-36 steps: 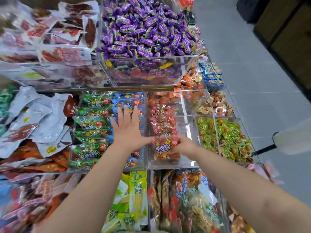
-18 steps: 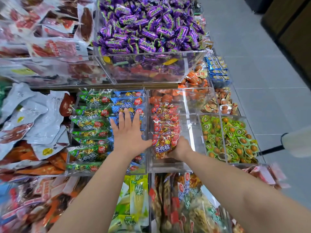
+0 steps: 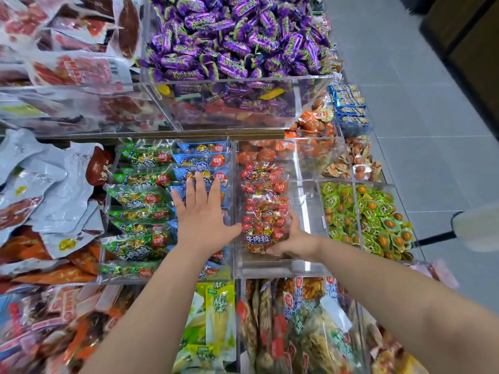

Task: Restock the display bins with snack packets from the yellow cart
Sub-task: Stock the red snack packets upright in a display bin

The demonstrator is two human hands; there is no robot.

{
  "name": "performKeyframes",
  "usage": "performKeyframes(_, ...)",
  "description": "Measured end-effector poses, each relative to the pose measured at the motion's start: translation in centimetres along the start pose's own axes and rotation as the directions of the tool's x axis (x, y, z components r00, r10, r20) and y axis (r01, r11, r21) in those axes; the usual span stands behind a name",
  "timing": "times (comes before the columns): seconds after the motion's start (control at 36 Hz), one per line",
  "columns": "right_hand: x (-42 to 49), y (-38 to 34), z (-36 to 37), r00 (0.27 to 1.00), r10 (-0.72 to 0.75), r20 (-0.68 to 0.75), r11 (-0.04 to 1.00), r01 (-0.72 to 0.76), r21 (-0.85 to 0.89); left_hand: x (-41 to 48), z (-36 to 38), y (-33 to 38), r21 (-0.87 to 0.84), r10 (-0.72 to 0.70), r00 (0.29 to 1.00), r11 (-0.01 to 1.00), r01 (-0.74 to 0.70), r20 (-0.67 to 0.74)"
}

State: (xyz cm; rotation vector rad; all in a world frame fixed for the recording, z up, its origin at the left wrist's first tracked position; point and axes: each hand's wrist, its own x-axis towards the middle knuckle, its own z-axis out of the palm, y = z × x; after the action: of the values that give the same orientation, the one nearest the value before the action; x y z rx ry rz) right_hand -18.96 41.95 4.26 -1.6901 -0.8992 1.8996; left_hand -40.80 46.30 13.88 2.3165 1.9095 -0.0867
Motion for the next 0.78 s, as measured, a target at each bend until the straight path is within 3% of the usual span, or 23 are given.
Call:
performKeyframes(0.08, -0.4, -0.7, -0.7, 0.999, 0.054, 0.009, 0.905, -0.053, 0.422, -0.1, 0.0, 0.0, -0.010, 0.003, 1.000, 1.000, -0.003, -0.010)
performKeyframes(0.14, -0.4, -1.3, -0.7, 0.998, 0.055, -0.016, 0.858, -0.039, 0.512, -0.1, 0.0, -0.1, -0.011, 0.003, 1.000, 1.000, -0.004, -0.012)
performKeyframes(0.31, -0.2, -3.2, 1.0, 0.995, 0.101, -0.015, 0.943, -0.091, 0.319, -0.1, -0.1, 0.0, -0.010, 0.007, 1.000, 1.000, -0.007, -0.011)
performKeyframes(0.47, -0.3, -3.4, -0.4, 0.965, 0.263, 0.004, 0.927, -0.253, 0.277, -0.2, -0.1, 0.0, -0.014, 0.006, 1.000, 1.000, -0.006, -0.012)
performKeyframes(0.53, -0.2, -3.6, -0.8, 0.948, 0.305, -0.096, 0.937, -0.281, 0.208, -0.2, -0.2, -0.1, -0.012, 0.007, 1.000, 1.000, -0.007, -0.006)
performKeyframes(0.61, 0.9, -4.5, -1.3, 0.924, 0.197, -0.329, 0.980, -0.175, 0.097, -0.1, -0.3, 0.0, -0.011, 0.008, 1.000, 1.000, -0.008, -0.002)
performKeyframes(0.69, 2.2, -5.5, -1.9, 0.917, 0.122, -0.380, 0.960, -0.012, 0.279, -0.2, -0.3, 0.0, -0.012, 0.004, 1.000, 1.000, -0.004, 0.002)
performKeyframes(0.78, 3.1, -6.2, -1.9, 0.935, 0.127, -0.332, 0.903, 0.030, 0.429, -0.2, -0.3, 0.0, -0.003, 0.004, 1.000, 1.000, -0.004, 0.006)
